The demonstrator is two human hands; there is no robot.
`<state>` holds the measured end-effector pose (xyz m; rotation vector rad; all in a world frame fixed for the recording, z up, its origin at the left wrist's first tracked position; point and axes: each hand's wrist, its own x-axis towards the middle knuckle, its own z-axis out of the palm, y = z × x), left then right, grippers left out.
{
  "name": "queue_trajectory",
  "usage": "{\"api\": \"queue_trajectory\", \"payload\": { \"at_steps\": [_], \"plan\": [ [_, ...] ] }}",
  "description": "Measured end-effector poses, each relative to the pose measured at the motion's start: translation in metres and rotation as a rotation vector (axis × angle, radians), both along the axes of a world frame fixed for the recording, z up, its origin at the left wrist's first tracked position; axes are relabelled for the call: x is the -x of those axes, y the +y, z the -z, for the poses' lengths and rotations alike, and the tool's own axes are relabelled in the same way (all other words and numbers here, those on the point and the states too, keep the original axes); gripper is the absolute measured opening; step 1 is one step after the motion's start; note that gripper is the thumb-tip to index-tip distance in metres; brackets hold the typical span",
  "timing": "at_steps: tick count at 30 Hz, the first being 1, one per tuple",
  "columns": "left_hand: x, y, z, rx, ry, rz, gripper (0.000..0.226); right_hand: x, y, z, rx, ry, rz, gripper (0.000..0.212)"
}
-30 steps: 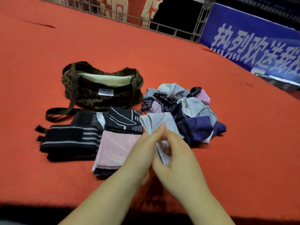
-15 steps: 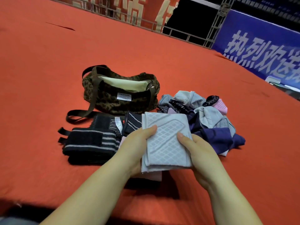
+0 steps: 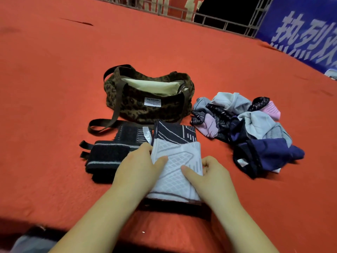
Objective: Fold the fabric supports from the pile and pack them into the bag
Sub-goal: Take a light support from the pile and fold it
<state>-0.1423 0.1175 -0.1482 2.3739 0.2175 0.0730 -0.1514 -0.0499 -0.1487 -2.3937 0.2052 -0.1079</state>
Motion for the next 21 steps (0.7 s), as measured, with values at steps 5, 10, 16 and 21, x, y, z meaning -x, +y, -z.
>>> {"api": "queue_trajectory", "payload": {
  "at_steps": [5,10,16,21],
  "plan": [
    [0.004,-0.002,0.008,-0.070,0.022,-0.004,0.036,0.004,0.001,0.007,0.057,0.022,0.008,0.033],
    [0.009,-0.003,0.001,-0.026,-0.071,-0.004,0.033,0.007,-0.004,0.004,-0.012,-0.052,0.018,0.028],
    [0.012,-0.005,0.002,-0.126,-0.021,0.011,0.037,0.008,-0.005,0.009,0.010,0.000,0.003,0.039],
    [0.010,-0.003,0.010,-0.333,-0.296,0.111,0.038,0.009,-0.005,0.020,0.287,-0.386,-0.156,0.044]
  ]
}}
